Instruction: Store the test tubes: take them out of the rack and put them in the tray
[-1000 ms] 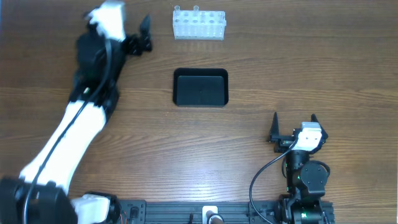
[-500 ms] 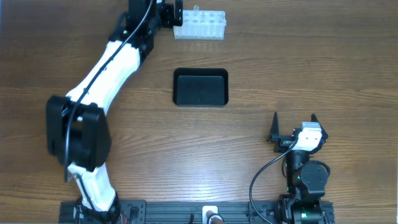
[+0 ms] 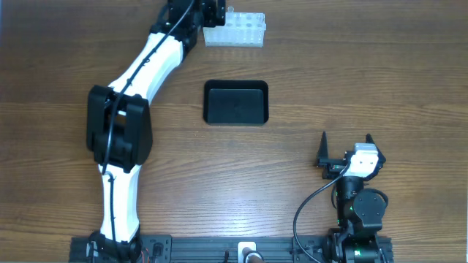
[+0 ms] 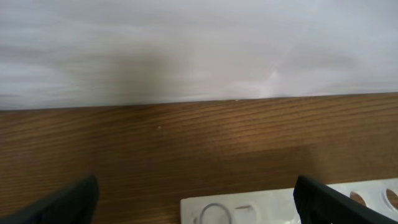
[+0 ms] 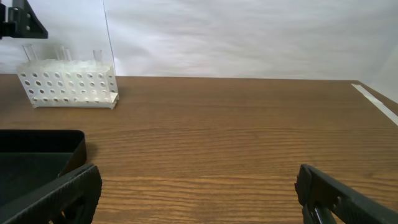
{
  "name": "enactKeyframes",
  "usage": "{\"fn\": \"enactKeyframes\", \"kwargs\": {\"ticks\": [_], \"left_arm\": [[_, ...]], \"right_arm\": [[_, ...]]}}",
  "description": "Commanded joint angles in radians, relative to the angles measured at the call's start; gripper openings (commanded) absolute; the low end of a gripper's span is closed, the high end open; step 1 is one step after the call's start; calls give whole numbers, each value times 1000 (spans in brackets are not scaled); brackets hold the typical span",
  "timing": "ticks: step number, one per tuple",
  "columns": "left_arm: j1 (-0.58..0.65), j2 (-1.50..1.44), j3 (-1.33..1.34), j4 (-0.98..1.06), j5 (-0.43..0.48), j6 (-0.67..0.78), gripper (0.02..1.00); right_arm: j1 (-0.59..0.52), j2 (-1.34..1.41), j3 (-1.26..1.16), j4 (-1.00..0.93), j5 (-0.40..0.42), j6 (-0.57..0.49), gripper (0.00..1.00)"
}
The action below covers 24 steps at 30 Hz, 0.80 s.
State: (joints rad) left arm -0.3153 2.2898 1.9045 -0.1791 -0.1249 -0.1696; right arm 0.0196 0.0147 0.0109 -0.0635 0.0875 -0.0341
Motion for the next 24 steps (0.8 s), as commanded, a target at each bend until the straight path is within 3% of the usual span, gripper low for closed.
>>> {"fn": "enactKeyframes", "kwargs": {"ticks": [1,11,24], "left_arm": [[-3,51,53,-1,-34,-27,989],[-2,73,54,3,-79,-48,917],[-8,105,54,44,-66,-49,684]], "right_arm": [[-7,-10,-6,-4,-4,-5,991],[-7,-10,-6,-3,-4,-5,993],[-7,-10,-6,-4,-4,-5,991]]}}
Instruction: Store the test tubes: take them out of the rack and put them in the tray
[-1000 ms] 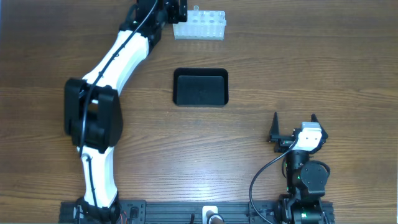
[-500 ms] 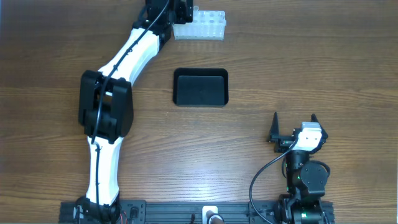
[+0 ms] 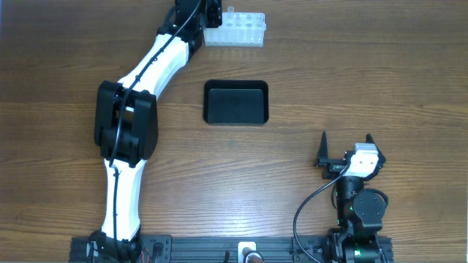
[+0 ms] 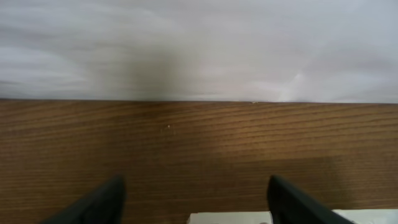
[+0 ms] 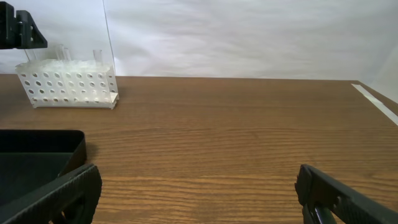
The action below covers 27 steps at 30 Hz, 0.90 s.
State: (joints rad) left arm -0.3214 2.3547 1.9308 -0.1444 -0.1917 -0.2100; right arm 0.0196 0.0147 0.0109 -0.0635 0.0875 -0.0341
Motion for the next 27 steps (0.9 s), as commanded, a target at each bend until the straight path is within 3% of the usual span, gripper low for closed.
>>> {"fn": "enactKeyframes", "kwargs": {"ticks": [1,21,27], "left_arm": [[-4,41,27,10,1,-8,678],[-9,50,27,47,45,-8,375],[-9,50,27,47,54,-8,229]], "right_arm": [[-7,-10,-6,-4,-4,-5,993],[-7,-10,-6,-4,-4,-5,991],[-7,-10,-6,-4,-4,-5,991]]}}
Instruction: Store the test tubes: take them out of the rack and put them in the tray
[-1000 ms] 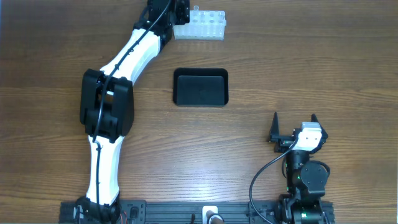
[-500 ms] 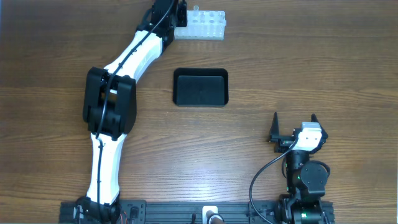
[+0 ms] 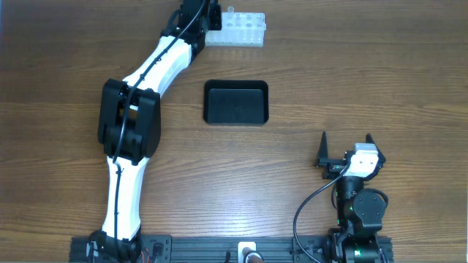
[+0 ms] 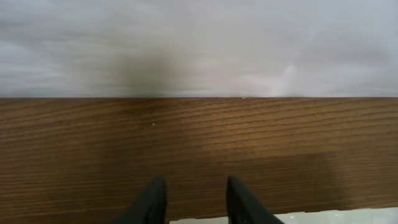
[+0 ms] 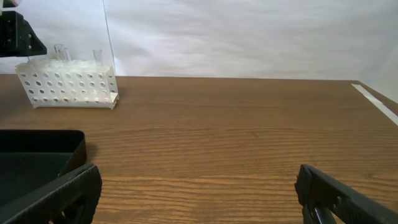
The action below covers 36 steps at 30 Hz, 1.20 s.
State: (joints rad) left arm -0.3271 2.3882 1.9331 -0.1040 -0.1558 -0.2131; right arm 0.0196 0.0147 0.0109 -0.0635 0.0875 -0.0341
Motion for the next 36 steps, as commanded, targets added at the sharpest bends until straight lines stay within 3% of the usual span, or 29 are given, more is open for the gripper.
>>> {"fn": "enactKeyframes", "kwargs": {"ticks": [1,12,23,36], "left_arm": [[-3,17,25,6,24,-5,202],[-3,17,25,11,31,-5,95],[-3,-6,25,18,35,-8,71],[0,-348,25,-57,-2,15,40]], "right_arm": [[-7,-10,-6,-4,-4,-5,991],[-7,-10,-6,-4,-4,-5,991],[-7,-10,-6,-4,-4,-5,991],[-7,-10,-6,-4,-4,-5,993]]}}
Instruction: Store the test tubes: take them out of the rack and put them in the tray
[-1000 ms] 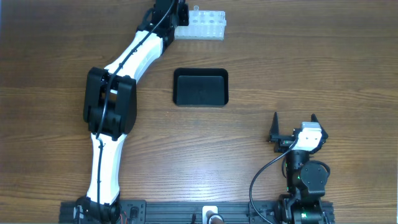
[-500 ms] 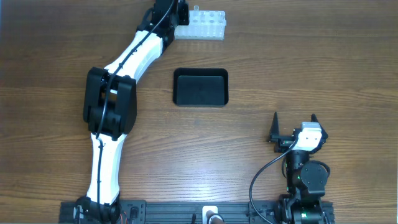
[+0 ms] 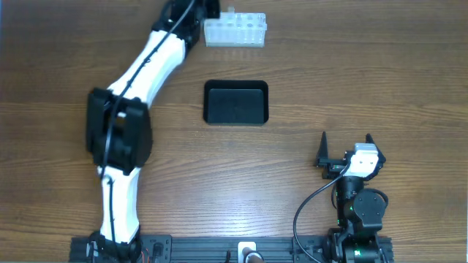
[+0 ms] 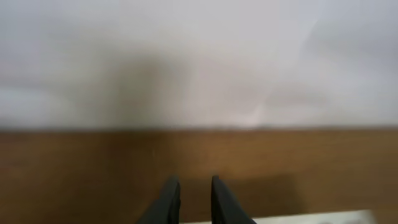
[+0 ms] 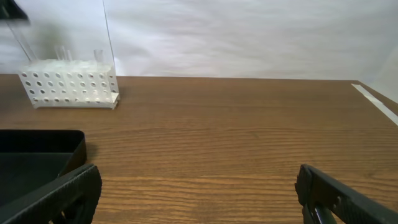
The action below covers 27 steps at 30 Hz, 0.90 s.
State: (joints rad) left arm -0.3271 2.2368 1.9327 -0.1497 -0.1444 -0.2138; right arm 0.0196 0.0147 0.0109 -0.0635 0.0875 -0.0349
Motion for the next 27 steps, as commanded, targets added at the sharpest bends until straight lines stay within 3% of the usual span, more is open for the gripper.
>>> {"fn": "enactKeyframes", "kwargs": {"ticks": [1,8,16,27], "left_arm": [[0,-222,26,-20,-14,25,42],[-18,-364,26,-237,3,3,42],[-88,-311,26,-676,5,-254,42],[-146,-120,26,-747,5,-304,40]], "right_arm": [[-7,-10,-6,-4,-4,-4,991],[-7,-10,-6,-4,-4,-4,991],[-7,-10,-6,-4,-4,-4,991],[-7,-10,-6,-4,-4,-4,991]]}}
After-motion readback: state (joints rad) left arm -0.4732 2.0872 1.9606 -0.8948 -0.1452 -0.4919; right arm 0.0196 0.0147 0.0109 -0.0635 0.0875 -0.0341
